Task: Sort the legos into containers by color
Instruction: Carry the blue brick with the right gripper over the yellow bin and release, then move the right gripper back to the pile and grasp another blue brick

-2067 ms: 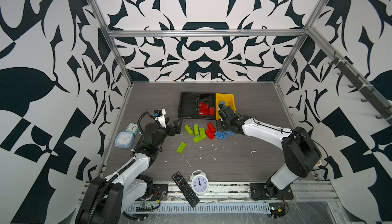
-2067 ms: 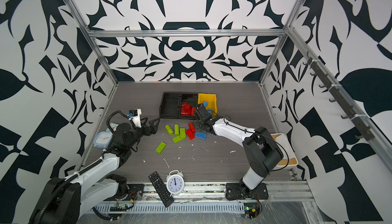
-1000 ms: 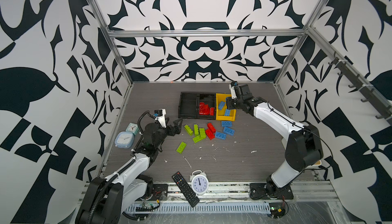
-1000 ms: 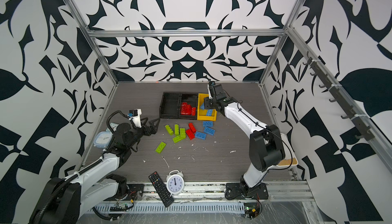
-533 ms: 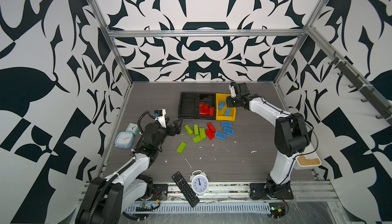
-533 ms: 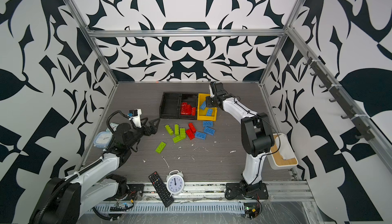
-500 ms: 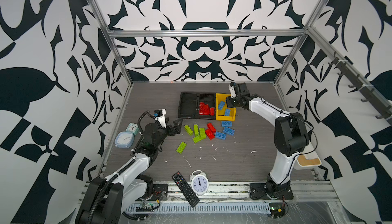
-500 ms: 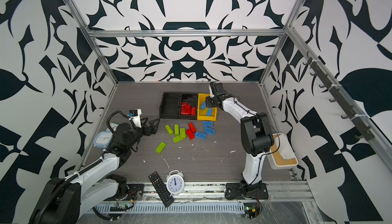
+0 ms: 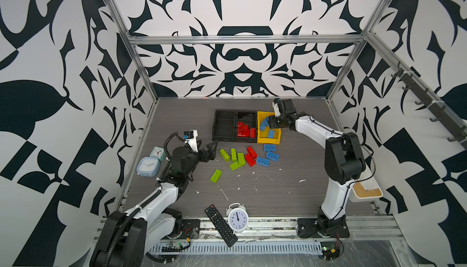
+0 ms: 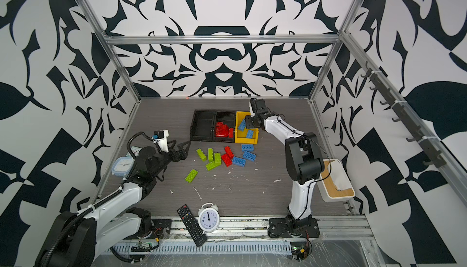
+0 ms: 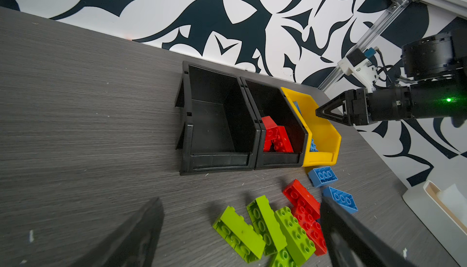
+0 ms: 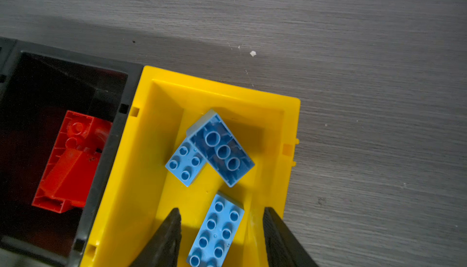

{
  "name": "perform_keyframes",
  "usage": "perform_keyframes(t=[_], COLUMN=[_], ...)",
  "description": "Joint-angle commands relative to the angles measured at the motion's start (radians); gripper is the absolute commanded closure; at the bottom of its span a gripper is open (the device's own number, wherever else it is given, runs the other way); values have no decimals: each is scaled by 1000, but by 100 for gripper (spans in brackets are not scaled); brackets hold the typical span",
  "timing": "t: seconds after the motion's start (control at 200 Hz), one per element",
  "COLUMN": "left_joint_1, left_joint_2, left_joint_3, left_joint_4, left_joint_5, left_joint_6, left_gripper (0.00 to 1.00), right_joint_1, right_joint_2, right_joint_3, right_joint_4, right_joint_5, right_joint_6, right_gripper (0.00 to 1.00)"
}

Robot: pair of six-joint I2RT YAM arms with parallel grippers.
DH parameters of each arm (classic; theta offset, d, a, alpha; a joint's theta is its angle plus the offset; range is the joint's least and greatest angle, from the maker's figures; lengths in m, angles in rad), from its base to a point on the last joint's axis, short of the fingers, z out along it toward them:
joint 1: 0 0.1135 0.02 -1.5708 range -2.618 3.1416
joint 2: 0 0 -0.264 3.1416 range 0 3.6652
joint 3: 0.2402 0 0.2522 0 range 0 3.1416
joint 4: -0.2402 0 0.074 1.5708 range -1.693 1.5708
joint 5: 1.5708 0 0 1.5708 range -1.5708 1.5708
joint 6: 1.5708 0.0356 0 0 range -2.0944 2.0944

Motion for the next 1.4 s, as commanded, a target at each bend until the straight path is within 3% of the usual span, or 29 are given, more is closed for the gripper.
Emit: perform_keyframes(t=[0.0, 0.19, 0.325, 0.49, 0.715, 1.395], left_joint_1=[-2, -3, -2, -2, -2, -2], left_joint_2=[-8, -11, -1, -6, -11, -6], left_joint_3=[3, 0, 2, -1, -2, 1], left_joint_4=[13, 15, 21, 25, 19, 15], left_joint_5=[9, 6, 12, 12, 5, 4], left_joint_6=[0, -6, -8, -1, 2, 8], left_gripper=[1, 1, 1, 1, 1, 1], right_joint_1=[-4, 4, 70, 198, 294, 342], right_joint_2=[-94, -273, -365, -417, -362, -204], right_joint_3=[2, -166, -268, -348, -313, -237], right_joint_4=[-18, -32, -117, -162, -248, -326], right_joint_5=[-18, -203, -357, -317, -240, -120], right_joint_6=[-9, -8, -150, -237, -330, -409], right_gripper=[45, 45, 46, 44, 41, 39])
